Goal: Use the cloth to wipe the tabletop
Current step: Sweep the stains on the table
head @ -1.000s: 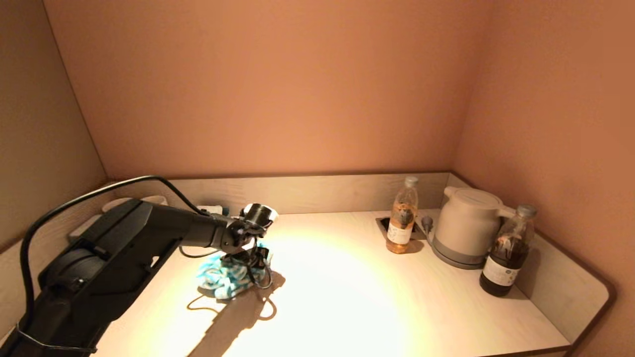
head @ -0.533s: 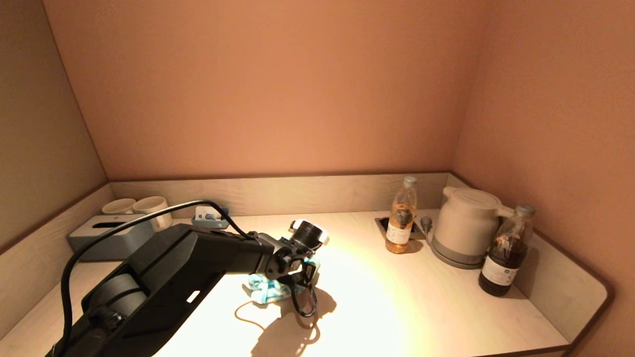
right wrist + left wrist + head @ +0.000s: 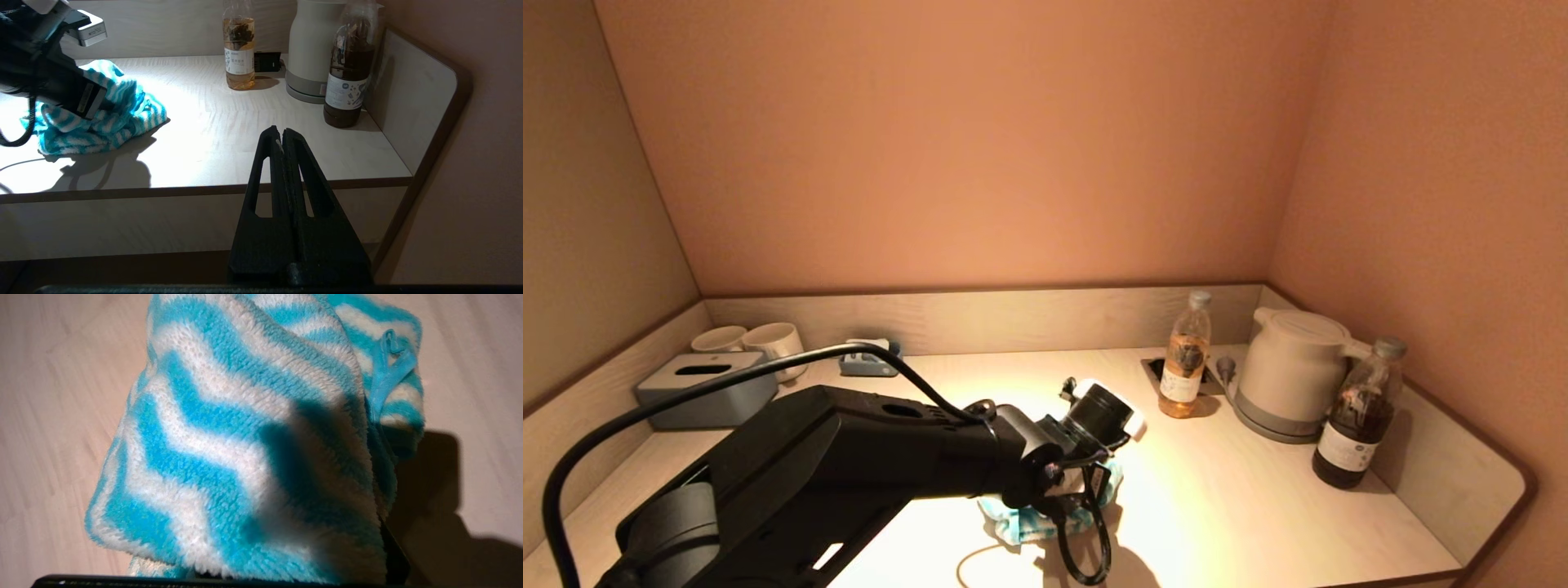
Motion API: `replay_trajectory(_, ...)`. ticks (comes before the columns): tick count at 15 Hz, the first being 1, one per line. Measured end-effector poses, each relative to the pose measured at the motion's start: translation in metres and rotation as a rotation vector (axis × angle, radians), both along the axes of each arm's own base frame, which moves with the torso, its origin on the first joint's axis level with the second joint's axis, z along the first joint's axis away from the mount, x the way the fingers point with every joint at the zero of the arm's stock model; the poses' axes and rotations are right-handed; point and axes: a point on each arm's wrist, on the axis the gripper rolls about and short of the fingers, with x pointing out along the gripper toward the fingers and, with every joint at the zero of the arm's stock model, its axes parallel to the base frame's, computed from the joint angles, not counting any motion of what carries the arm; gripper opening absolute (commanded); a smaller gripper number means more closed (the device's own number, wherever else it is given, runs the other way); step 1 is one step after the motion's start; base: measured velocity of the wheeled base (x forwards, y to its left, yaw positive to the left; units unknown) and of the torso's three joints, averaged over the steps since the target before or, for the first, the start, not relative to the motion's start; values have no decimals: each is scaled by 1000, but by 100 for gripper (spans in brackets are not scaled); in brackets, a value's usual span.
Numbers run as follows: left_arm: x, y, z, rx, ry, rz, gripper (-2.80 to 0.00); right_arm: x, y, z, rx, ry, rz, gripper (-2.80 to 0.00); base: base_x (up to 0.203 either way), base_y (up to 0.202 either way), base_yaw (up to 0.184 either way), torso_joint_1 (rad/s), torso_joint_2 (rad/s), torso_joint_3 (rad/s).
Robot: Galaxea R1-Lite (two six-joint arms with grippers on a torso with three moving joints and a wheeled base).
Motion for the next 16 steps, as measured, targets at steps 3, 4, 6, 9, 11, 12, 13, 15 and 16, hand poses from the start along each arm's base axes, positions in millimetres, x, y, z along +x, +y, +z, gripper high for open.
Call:
replay_trajectory(3, -4, 18, -2, 65, -1, 55, -280, 0, 0, 0, 0, 0, 0, -280, 0, 0, 0, 0, 0, 0)
replay_trajectory(4, -2, 30, -8, 99, 14, 87, -280, 0, 0, 0, 0, 0, 0, -280, 0, 0, 0, 0, 0, 0)
replay_trajectory(6, 8, 61, -19, 144, 41, 162, -280, 0, 0, 0, 1, 0, -1, -280, 0, 0, 0, 0, 0, 0)
replay_trajectory(9, 33, 118, -11, 148, 34, 306, -280, 0, 0, 0, 1, 0, 0, -280, 0, 0, 0, 0, 0, 0)
replay_trajectory(11, 42, 156, 3, 153, 31, 386, -280, 0, 0, 0, 1, 0, -1, -280, 0, 0, 0, 0, 0, 0)
replay_trajectory(12, 46, 175, 11, 156, 27, 428, -280, 0, 0, 0, 1, 0, 0, -280, 0, 0, 0, 0, 0, 0)
replay_trajectory(13, 48, 191, 17, 161, 25, 459, -280, 0, 0, 0, 1, 0, 1, -280, 0, 0, 0, 0, 0, 0)
replay_trajectory(15, 56, 231, 38, 145, 6, 546, -280, 0, 0, 0, 1, 0, 0, -280, 0, 0, 0, 0, 0, 0)
replay_trajectory(16, 61, 259, 51, 134, -13, 611, -280, 0, 0, 0, 1, 0, 1, -280, 0, 0, 0, 0, 0, 0)
